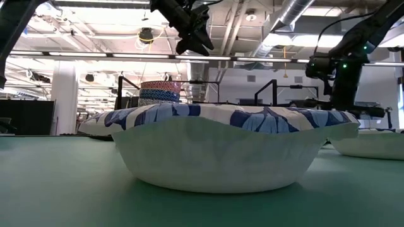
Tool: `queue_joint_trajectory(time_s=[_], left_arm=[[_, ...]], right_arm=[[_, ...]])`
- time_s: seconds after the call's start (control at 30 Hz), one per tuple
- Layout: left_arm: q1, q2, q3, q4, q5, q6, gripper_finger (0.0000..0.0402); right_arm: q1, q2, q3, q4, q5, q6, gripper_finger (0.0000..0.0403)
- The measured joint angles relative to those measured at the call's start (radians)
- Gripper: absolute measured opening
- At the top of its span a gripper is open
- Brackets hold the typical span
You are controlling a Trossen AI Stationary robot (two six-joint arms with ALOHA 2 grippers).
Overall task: Place and stack bowls onto a shelf
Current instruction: Put the white patterned bowl on the shelf
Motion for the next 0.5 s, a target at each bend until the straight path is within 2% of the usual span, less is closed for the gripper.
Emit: queue_joint_trajectory(time_s=[0.17,0.27,0.37,0.5], left_arm=[[0.0,0.0,0.0,-0.017,-0.009,0.001,0.0151],[-0.001,0.0,0.0,-0.019,-0.012,0.0,0.0151],[-0.002,0.0,0.0,-0.021,-0.013,0.0,0.0151],[-0.003,-0.001,0.0,-0.034,-0.015,-0.017,0.0151]], right_arm=[[-0.041,0.0,-0.047,0.112,0.001,-0.001,0.0199],[-0.066,0.0,-0.073,0.206,0.001,0.008,0.0216],[-0.09,0.001,-0.101,0.232,0.001,0.033,0.0205],[-0.111,0.001,-0.118,0.241,0.006,0.029,0.0148]])
